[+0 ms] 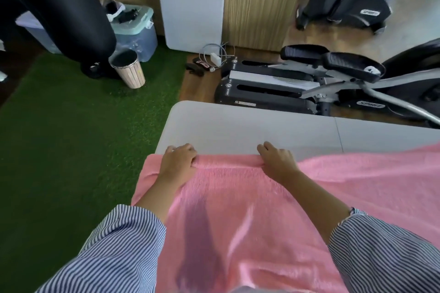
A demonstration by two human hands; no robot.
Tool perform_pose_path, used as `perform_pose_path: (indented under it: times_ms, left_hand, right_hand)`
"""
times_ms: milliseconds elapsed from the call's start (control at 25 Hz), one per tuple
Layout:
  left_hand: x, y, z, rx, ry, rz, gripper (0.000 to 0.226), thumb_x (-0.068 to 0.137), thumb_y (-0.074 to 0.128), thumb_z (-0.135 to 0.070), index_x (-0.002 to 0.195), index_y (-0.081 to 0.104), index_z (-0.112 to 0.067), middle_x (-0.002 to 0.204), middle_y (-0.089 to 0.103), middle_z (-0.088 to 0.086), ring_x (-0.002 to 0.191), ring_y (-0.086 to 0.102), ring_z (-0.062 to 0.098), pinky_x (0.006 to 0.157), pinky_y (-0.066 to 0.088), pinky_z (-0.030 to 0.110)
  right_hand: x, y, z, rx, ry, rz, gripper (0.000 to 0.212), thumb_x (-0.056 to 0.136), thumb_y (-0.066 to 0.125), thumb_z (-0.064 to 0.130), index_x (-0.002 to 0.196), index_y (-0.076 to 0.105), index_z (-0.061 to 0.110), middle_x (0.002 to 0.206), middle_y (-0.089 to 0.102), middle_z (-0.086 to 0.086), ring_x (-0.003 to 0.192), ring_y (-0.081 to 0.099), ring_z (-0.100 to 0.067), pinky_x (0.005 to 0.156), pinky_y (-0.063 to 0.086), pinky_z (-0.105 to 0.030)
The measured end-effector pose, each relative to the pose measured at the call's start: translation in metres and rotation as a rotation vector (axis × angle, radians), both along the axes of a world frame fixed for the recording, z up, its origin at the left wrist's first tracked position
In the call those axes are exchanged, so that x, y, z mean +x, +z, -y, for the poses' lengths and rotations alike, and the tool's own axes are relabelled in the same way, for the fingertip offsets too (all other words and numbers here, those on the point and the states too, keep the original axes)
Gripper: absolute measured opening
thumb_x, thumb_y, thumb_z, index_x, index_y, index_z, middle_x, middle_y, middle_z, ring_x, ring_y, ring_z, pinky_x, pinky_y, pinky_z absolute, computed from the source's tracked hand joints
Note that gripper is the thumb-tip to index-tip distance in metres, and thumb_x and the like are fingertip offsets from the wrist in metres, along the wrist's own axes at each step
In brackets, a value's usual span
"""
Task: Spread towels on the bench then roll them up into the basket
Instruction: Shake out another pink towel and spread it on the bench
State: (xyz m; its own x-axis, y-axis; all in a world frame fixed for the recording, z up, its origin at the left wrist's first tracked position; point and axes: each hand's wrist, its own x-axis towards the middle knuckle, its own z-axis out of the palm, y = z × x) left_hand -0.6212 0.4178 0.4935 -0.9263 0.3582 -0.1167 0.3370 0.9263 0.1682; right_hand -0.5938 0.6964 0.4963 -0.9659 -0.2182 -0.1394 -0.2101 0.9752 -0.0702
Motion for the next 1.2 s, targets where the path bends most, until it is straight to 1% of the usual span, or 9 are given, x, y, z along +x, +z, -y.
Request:
perform_pose_path:
  times_ms: [160, 280, 400, 560, 640, 760, 840, 1040, 1200]
  left_hand:
    - [0.023, -0.007, 0.008, -0.071, -0.053, 0.18, 0.038, 0.077, 0.065, -0.047, 0.058, 0.038, -0.029, 0.082, 0.044, -0.009, 0.073, 0.045, 0.011, 0.069, 0.037, 0.028]
    - [0.032, -0.013, 0.013, 0.027, 0.002, 0.174, 0.038, 0.09, 0.048, -0.053, 0.07, 0.049, -0.021, 0.086, 0.05, -0.003, 0.067, 0.054, 0.019, 0.058, 0.033, 0.028]
    - [0.033, -0.014, 0.013, -0.016, -0.009, 0.174, 0.036, 0.093, 0.05, -0.035, 0.126, 0.051, -0.022, 0.132, 0.052, -0.005, 0.093, 0.063, 0.025, 0.071, 0.046, 0.03]
    - [0.041, -0.008, 0.011, -0.071, 0.003, 0.302, 0.062, 0.083, 0.06, -0.039, 0.141, 0.039, -0.036, 0.132, 0.056, -0.008, 0.11, 0.059, 0.02, 0.085, 0.046, 0.029]
    - [0.04, -0.008, 0.009, -0.102, 0.007, 0.37, 0.062, 0.079, 0.063, -0.047, 0.137, 0.044, -0.038, 0.127, 0.056, -0.005, 0.109, 0.058, 0.022, 0.083, 0.044, 0.029]
    - [0.04, -0.008, 0.007, -0.15, 0.006, 0.425, 0.045, 0.076, 0.064, -0.054, 0.116, 0.06, -0.034, 0.111, 0.054, -0.005, 0.1, 0.057, 0.021, 0.075, 0.041, 0.027]
    - [0.037, -0.003, 0.009, -0.089, 0.009, 0.411, 0.033, 0.072, 0.068, -0.052, 0.096, 0.058, -0.03, 0.099, 0.051, -0.007, 0.091, 0.056, 0.019, 0.069, 0.036, 0.026]
    - [0.004, 0.028, 0.024, 0.263, 0.281, 0.078, 0.011, 0.082, 0.06, -0.026, 0.073, 0.057, -0.021, 0.086, 0.054, -0.008, 0.075, 0.055, 0.02, 0.059, 0.035, 0.026]
    - [-0.014, 0.039, 0.057, 0.143, 0.469, 0.03, 0.018, 0.08, 0.056, -0.011, 0.063, 0.048, -0.014, 0.063, 0.054, 0.004, 0.062, 0.054, 0.025, 0.049, 0.031, 0.024]
  right_hand:
    - [0.029, -0.01, -0.012, -0.043, 0.116, 0.336, 0.046, 0.08, 0.057, 0.054, 0.093, 0.058, 0.01, 0.095, 0.05, -0.002, 0.077, 0.057, -0.02, 0.071, 0.051, -0.034]
    - [0.041, -0.017, -0.017, -0.235, 0.012, 0.301, 0.029, 0.089, 0.053, 0.03, 0.095, 0.059, 0.002, 0.097, 0.048, -0.007, 0.078, 0.053, -0.022, 0.073, 0.047, -0.033]
    - [0.046, -0.022, -0.017, -0.335, -0.145, 0.258, 0.045, 0.087, 0.055, 0.01, 0.129, 0.04, 0.001, 0.125, 0.044, -0.011, 0.102, 0.052, -0.024, 0.089, 0.044, -0.027]
    - [0.044, -0.017, -0.016, -0.127, -0.197, 0.386, 0.066, 0.081, 0.058, 0.021, 0.14, 0.029, 0.016, 0.124, 0.054, -0.008, 0.109, 0.054, -0.027, 0.089, 0.048, -0.037]
    - [0.043, -0.014, -0.015, -0.005, -0.204, 0.418, 0.067, 0.078, 0.061, 0.029, 0.139, 0.034, 0.022, 0.123, 0.056, -0.005, 0.11, 0.055, -0.028, 0.089, 0.049, -0.038]
    - [0.04, -0.01, -0.012, 0.056, -0.164, 0.369, 0.038, 0.078, 0.059, 0.033, 0.114, 0.058, 0.023, 0.115, 0.061, 0.0, 0.104, 0.058, -0.023, 0.085, 0.049, -0.034]
    - [0.037, -0.003, -0.012, 0.066, -0.144, 0.326, 0.031, 0.079, 0.06, 0.035, 0.105, 0.059, 0.019, 0.108, 0.059, 0.0, 0.097, 0.058, -0.024, 0.08, 0.049, -0.033]
    - [0.013, 0.017, -0.022, -0.11, -0.234, 0.027, 0.018, 0.086, 0.06, 0.023, 0.099, 0.056, 0.011, 0.107, 0.047, -0.005, 0.077, 0.06, -0.029, 0.067, 0.054, -0.04]
    - [0.001, 0.022, -0.049, -0.182, -0.485, 0.026, 0.007, 0.087, 0.056, 0.008, 0.087, 0.06, 0.003, 0.103, 0.048, -0.012, 0.072, 0.057, -0.028, 0.07, 0.055, -0.04]
